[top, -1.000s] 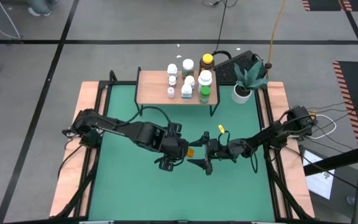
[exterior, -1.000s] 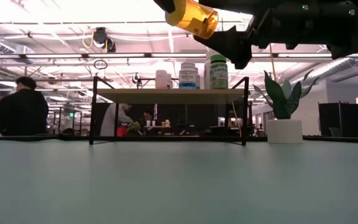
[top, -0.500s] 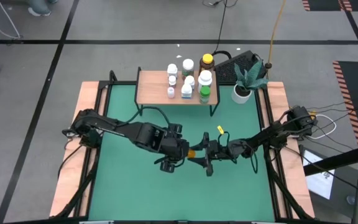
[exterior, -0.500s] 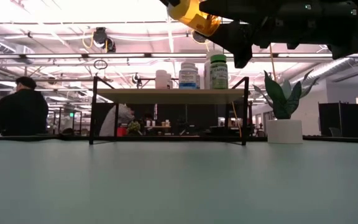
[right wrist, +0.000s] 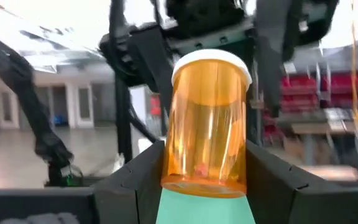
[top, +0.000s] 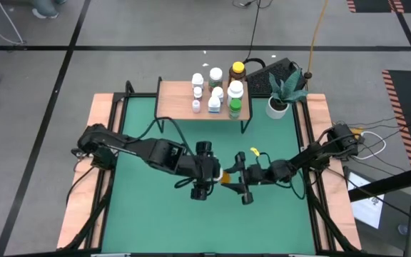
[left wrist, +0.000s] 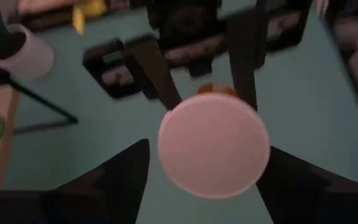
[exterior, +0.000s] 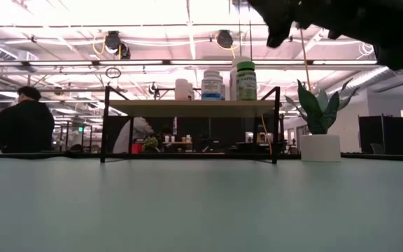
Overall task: Pick and place medicine bottles onto shelf by color
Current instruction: Put the orange pill bottle on the shelf
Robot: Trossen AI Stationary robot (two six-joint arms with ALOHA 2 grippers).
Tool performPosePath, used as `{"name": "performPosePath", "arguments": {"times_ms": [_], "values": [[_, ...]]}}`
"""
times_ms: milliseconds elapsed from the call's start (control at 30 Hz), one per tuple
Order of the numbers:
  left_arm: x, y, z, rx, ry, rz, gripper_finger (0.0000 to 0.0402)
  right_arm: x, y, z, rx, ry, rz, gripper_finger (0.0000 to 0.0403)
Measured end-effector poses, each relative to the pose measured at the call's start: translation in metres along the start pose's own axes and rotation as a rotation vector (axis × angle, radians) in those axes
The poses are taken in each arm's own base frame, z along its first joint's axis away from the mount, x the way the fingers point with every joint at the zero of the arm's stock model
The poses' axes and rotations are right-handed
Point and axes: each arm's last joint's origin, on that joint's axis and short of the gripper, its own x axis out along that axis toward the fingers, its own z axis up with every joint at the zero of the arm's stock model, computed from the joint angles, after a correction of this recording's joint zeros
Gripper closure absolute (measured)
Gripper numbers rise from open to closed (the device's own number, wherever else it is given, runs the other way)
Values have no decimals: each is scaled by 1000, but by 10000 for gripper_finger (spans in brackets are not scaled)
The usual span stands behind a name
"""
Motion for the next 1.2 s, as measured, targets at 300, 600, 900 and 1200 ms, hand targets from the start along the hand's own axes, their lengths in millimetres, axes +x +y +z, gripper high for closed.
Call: {"name": "performPosePath", "arguments": {"times_ms": [300, 600, 900, 1200], "values": [[-10, -11, 17, 13, -192, -18, 63, -1, 5, -1, -83, -22, 120, 222], [15, -27, 10, 26, -292, -25, 53, -3, 10, -2, -113, -18, 163, 223], [0, -33, -10, 13, -443, 5, 53, -3, 10, 0, -117, -25, 162, 224], [-10, -28, -63, -102, -784, 21, 53, -5, 9, 7, -121, -46, 161, 222]]}}
